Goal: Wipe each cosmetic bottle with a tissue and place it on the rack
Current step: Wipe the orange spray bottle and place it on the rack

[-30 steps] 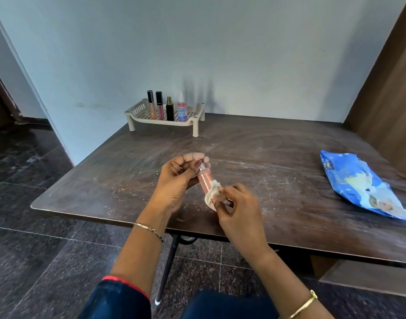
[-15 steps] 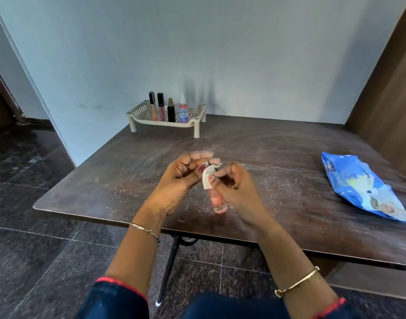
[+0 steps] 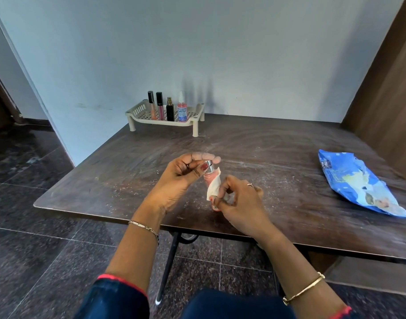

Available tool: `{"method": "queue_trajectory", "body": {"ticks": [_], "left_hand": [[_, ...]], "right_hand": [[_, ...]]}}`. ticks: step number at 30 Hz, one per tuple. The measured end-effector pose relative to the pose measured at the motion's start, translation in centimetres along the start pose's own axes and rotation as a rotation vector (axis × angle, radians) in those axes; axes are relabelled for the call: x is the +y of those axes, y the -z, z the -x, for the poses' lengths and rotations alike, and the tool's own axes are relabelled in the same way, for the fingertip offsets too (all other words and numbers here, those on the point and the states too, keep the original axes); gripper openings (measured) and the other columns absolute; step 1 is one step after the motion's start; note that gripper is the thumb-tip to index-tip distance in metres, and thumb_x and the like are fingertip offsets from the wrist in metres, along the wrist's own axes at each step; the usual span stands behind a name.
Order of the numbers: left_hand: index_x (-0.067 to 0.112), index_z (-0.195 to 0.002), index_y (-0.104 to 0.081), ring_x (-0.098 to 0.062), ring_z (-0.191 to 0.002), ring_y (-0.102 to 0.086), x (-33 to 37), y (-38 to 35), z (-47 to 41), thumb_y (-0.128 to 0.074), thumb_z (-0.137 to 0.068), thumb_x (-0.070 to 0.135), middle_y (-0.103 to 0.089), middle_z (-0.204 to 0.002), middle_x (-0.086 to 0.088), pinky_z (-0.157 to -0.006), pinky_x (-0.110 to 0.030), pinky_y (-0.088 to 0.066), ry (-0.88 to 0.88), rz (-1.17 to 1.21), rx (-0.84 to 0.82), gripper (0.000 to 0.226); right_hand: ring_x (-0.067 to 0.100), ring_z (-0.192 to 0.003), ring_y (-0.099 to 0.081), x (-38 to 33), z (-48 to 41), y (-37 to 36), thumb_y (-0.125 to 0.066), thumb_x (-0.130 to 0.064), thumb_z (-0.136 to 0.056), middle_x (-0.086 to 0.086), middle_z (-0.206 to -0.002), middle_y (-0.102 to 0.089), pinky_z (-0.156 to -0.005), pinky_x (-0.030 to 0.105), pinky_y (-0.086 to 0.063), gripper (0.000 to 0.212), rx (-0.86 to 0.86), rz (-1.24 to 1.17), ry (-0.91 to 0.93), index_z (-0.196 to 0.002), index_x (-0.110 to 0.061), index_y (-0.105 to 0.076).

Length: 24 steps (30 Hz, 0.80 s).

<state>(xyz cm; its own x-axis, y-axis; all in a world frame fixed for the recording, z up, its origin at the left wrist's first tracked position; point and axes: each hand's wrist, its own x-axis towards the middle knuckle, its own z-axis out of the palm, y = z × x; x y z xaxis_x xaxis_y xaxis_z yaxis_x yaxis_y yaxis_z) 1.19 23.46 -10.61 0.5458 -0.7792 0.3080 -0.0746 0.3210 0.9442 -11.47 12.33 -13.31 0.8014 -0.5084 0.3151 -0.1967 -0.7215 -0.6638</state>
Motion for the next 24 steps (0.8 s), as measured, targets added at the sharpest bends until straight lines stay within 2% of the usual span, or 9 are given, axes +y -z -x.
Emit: {"method": "queue_trajectory", "body": {"ticks": [2,4,9,13,16,20,24], "left_hand": [[0.010,-0.109,-0.066,-0.022,-0.112,-0.063,0.0,0.0,0.0,-0.062,-0.085,0.012,-0.070,-0.112,-0.012,-0.098,-0.030,-0.048,0.007,-0.028,0.032,0.025],[0.010,-0.108,-0.067,-0.020,-0.106,-0.064,0.0,0.0,0.1,-0.065,-0.084,0.008,-0.070,-0.110,-0.012,-0.094,-0.030,-0.049,0.007,-0.066,0.061,0.024],[0.018,-0.102,-0.070,-0.013,-0.091,-0.063,-0.1,-0.8,0.1,-0.067,-0.082,0.004,-0.072,-0.089,0.008,-0.087,-0.030,-0.052,-0.007,-0.112,0.110,0.024],[0.012,-0.103,-0.068,-0.009,-0.082,-0.065,-0.3,-1.4,0.1,-0.064,-0.085,0.000,-0.071,-0.083,0.007,-0.074,-0.027,-0.056,-0.001,-0.068,0.189,0.022],[0.007,-0.105,-0.065,-0.008,-0.082,-0.067,-0.7,-1.8,0.1,-0.063,-0.086,-0.001,-0.069,-0.084,0.005,-0.073,-0.028,-0.058,-0.024,-0.024,0.254,0.020],[0.008,-0.102,-0.064,-0.014,-0.083,-0.066,-0.9,-2.1,-0.1,-0.064,-0.087,0.001,-0.066,-0.087,-0.001,-0.074,-0.030,-0.059,-0.034,0.008,0.366,0.017],[0.012,-0.099,-0.065,-0.019,-0.086,-0.064,-0.5,-1.7,-0.2,-0.063,-0.087,-0.001,-0.065,-0.088,-0.003,-0.073,-0.028,-0.059,-0.047,0.020,0.446,0.017]], "right_hand": [[0.007,-0.089,-0.048,0.0,0.4,0.1,-0.069,-0.034,-0.080,-0.016,-0.079,-0.057,-0.082,0.030,-0.017,0.023,-0.011,0.105,0.002,-0.075,-0.031,-0.046],[0.008,-0.086,-0.047,0.1,0.9,-0.2,-0.068,-0.037,-0.080,-0.016,-0.073,-0.054,-0.083,0.032,-0.018,0.026,-0.005,0.185,-0.009,-0.074,-0.031,-0.043],[0.009,-0.082,-0.047,0.1,1.5,-0.4,-0.069,-0.038,-0.078,-0.014,-0.072,-0.054,-0.085,0.034,-0.020,0.027,0.058,0.287,0.022,-0.072,-0.032,-0.044],[0.010,-0.085,-0.053,0.0,1.4,-0.3,-0.069,-0.040,-0.076,-0.013,-0.076,-0.060,-0.084,0.033,-0.017,0.022,0.125,0.341,0.006,-0.074,-0.031,-0.049],[0.009,-0.085,-0.056,0.2,1.2,-0.2,-0.070,-0.040,-0.074,-0.014,-0.077,-0.063,-0.077,0.030,-0.012,0.021,0.176,0.340,-0.027,-0.074,-0.032,-0.050],[0.007,-0.079,-0.056,0.5,1.0,0.0,-0.072,-0.040,-0.072,-0.014,-0.075,-0.064,-0.090,0.033,-0.017,0.022,0.264,0.337,-0.046,-0.071,-0.034,-0.051],[0.009,-0.074,-0.060,1.0,0.4,0.8,-0.073,-0.033,-0.072,-0.015,-0.069,-0.064,-0.086,0.032,-0.017,0.017,0.328,0.355,-0.064,-0.068,-0.031,-0.056]]}}
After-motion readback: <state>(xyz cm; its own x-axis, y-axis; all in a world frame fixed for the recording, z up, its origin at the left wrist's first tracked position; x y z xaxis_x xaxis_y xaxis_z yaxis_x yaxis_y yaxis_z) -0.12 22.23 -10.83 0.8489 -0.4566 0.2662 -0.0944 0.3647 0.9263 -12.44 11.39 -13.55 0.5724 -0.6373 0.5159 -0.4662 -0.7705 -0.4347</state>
